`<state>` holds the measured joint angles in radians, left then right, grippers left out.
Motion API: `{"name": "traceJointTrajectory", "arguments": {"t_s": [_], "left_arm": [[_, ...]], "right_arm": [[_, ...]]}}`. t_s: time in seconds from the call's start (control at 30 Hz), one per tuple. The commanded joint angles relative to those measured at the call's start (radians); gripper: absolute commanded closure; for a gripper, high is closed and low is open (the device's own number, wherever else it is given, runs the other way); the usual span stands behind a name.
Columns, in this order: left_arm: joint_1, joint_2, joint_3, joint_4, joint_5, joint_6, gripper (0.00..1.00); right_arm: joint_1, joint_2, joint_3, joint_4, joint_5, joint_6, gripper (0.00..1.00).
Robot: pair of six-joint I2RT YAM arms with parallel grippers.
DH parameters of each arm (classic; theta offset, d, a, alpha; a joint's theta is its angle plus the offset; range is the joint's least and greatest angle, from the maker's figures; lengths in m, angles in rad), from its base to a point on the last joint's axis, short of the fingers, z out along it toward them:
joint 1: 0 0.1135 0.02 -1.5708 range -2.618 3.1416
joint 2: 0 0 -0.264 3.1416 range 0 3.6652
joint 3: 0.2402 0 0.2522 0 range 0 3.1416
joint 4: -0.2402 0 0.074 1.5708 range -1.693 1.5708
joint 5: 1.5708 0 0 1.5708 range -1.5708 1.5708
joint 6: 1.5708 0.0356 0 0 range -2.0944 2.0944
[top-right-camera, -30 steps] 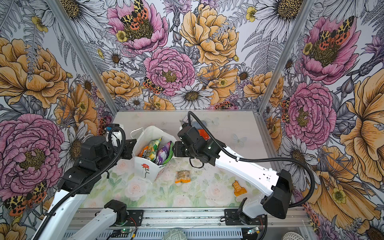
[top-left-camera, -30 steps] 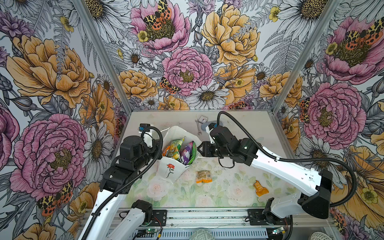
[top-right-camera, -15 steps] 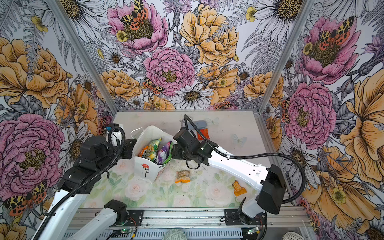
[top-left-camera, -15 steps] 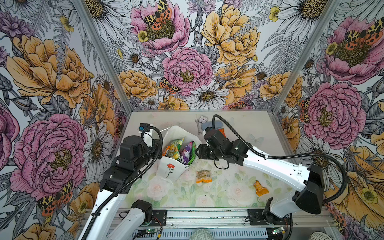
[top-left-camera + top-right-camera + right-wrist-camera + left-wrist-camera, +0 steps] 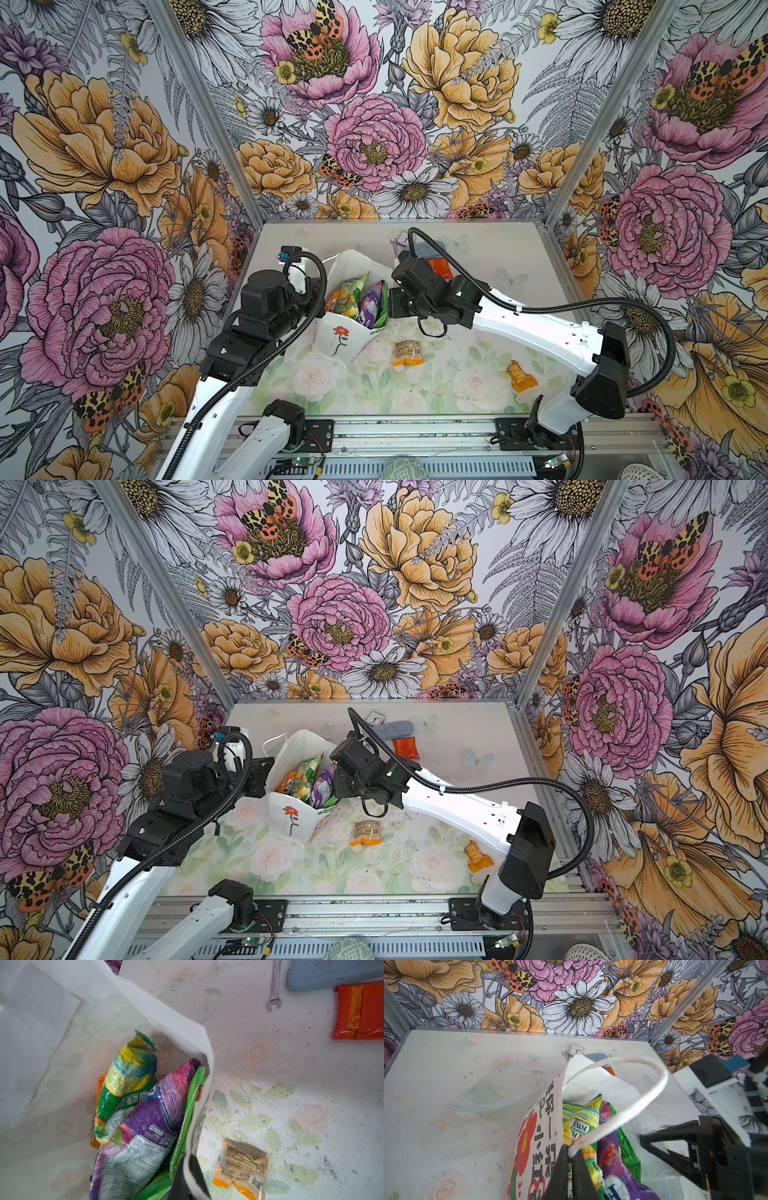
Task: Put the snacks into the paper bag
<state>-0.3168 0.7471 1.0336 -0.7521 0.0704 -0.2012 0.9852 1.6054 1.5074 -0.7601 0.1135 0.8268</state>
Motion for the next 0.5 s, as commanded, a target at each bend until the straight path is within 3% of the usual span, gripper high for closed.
{"name": "traceJointTrajectory", "arguments": {"t_s": [0.0,0.13,0.23,0.33,0.47], "left_arm": [[-0.011,0.000,0.016,0.036,0.041,0.011,0.92],[-0.012,0.022,0.021,0.046,0.056,-0.006,0.92],[-0.021,0.084,0.062,0.043,0.074,-0.065,1.00],[-0.046,0.152,0.124,0.036,0.090,-0.114,1.00],[-0.123,0.235,0.245,-0.013,-0.033,-0.149,1.00]], "right_arm": [[0.004,0.020,0.063,0.007,0.040,-0.042,0.99],[-0.012,0.023,0.108,0.008,0.039,-0.076,1.00],[-0.051,0.022,0.160,0.007,0.006,-0.099,1.00],[-0.095,0.019,0.212,0.007,-0.047,-0.123,1.00],[-0.173,0.000,0.241,0.007,-0.109,-0.133,1.00]]}}
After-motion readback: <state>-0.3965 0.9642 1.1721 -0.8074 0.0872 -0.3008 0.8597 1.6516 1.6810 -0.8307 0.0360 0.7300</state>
